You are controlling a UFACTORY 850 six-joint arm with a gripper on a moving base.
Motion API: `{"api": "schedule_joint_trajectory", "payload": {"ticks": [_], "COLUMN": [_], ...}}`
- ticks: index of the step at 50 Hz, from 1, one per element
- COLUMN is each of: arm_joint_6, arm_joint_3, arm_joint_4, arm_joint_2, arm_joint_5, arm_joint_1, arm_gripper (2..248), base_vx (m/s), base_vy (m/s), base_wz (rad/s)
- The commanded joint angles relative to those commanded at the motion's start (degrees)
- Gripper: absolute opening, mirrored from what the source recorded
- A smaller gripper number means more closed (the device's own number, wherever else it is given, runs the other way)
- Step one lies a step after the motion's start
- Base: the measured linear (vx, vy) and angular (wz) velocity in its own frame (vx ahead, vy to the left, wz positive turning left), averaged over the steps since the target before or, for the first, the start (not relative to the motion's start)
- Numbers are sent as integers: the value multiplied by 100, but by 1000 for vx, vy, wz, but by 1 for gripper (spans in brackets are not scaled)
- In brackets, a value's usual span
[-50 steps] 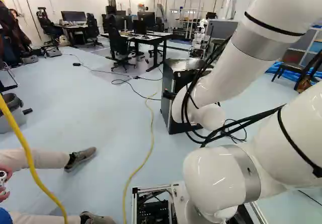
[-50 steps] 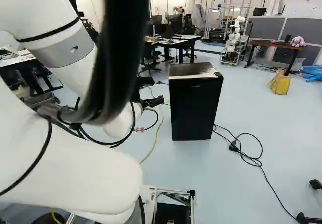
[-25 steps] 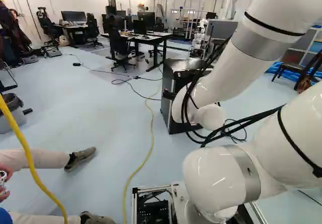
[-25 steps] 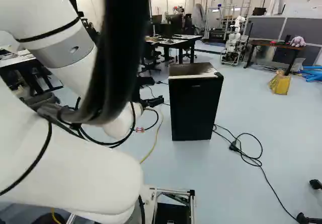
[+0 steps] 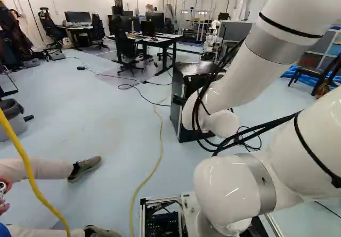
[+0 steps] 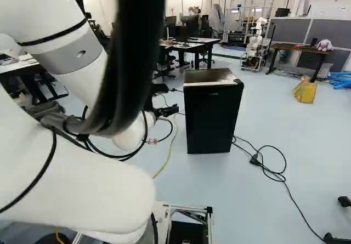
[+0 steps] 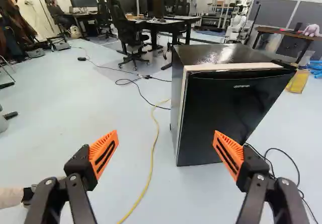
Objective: Grab a drink from the fridge
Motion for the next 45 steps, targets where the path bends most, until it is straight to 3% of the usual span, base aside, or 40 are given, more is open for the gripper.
{"api": "schedule_joint_trajectory", "payload": {"ticks": [45], "arm_joint_6": [0], "arm_joint_3": [0], "arm_joint_4": [0], "arm_joint_2": [0], "arm_joint_5": [0], "arm_joint_1": [0], "arm_gripper": [247], "base_vx": [44], "base_vy": [0], "base_wz": [-1]}}
